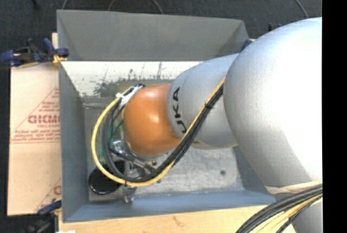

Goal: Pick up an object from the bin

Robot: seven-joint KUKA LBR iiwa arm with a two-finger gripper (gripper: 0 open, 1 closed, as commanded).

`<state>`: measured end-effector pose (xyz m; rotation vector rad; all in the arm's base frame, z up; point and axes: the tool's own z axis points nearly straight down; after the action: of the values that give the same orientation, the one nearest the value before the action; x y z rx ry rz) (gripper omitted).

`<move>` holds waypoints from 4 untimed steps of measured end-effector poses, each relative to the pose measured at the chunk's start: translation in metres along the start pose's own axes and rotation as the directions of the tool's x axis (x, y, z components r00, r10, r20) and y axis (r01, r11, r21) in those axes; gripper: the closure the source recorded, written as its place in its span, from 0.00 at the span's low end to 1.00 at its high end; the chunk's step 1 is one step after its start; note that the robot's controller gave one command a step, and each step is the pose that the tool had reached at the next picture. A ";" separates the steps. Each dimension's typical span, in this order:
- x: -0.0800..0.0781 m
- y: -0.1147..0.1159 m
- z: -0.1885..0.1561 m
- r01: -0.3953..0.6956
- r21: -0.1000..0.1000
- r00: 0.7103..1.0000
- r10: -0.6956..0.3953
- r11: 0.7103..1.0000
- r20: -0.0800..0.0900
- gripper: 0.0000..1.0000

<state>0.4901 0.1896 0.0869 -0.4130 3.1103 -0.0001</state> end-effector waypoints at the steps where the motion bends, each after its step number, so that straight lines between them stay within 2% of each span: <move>1: 0.003 0.004 0.014 -0.023 -0.001 1.000 0.023 1.000 0.004 0.00; 2: 0.003 0.005 0.014 -0.087 -0.001 0.996 0.087 0.996 0.002 0.00; 3: -0.023 0.014 0.013 0.300 0.002 0.954 -0.300 0.954 0.008 1.00; 4: -0.024 0.015 0.013 0.299 0.002 0.954 -0.299 0.954 0.005 1.00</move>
Offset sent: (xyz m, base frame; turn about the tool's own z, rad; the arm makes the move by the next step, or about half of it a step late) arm 0.0147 0.0379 -0.0169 -0.3087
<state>0.5091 0.2099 0.0736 -0.8773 3.0074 -0.0015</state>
